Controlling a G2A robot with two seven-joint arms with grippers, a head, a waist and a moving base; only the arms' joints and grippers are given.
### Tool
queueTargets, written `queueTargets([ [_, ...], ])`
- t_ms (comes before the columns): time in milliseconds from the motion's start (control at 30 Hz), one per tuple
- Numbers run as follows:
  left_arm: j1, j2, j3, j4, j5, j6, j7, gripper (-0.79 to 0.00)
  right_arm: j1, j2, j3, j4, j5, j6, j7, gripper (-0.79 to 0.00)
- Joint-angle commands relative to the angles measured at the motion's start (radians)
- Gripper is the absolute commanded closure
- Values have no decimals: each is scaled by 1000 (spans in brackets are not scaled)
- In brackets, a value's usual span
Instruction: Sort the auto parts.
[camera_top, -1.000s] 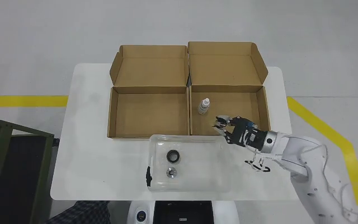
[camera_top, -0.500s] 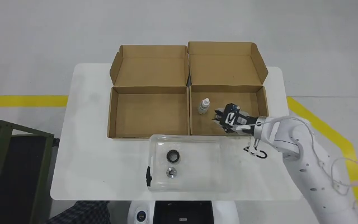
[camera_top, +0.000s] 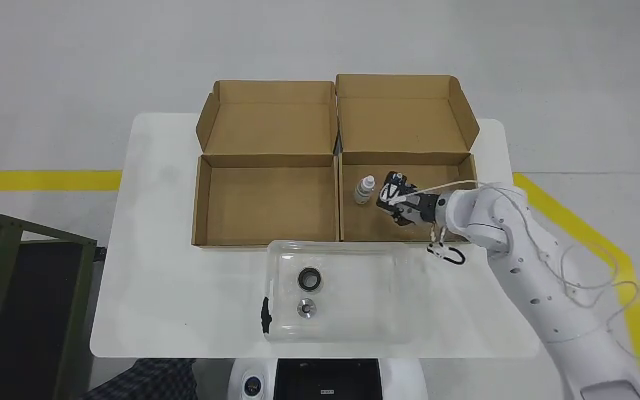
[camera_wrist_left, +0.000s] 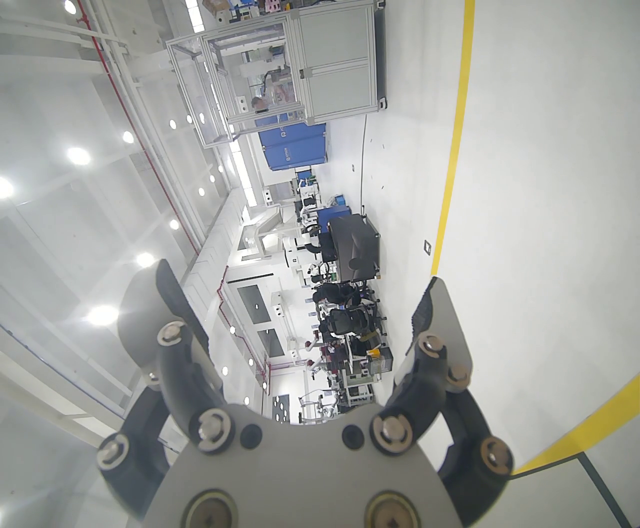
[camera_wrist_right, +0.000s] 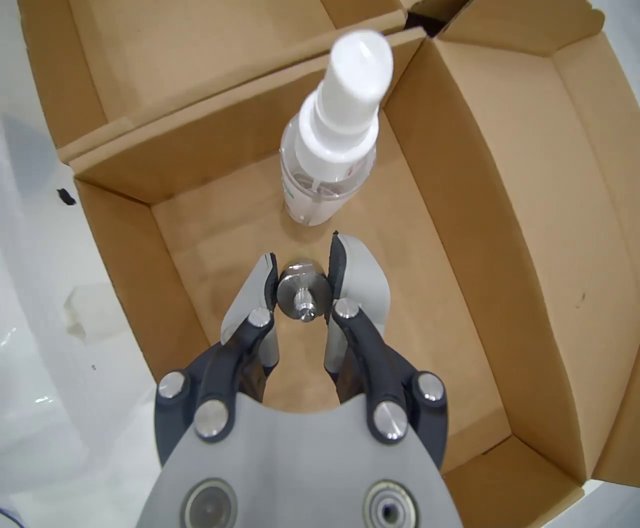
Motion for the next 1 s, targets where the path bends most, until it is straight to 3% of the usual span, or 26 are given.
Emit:
queueTargets([
  [0,0,0,0,0,0,0,0,-785,16,-4,-15,21,1,2,5,0],
  [100,0,0,0,0,0,0,0,-785,35,-9,-35,50,1,6,9,-15],
  [200,0,0,0,0,0,0,0,-785,48,-13,-50,67,-1,10,15,-99],
  [467,0,0,0,0,0,0,0,-785,77,-23,-86,99,-10,18,26,-157],
  [700,0,0,0,0,0,0,0,-785,89,-27,-99,111,-13,23,22,-366],
  [967,0,0,0,0,0,0,0,-785,56,-11,-41,40,-10,20,11,-431],
])
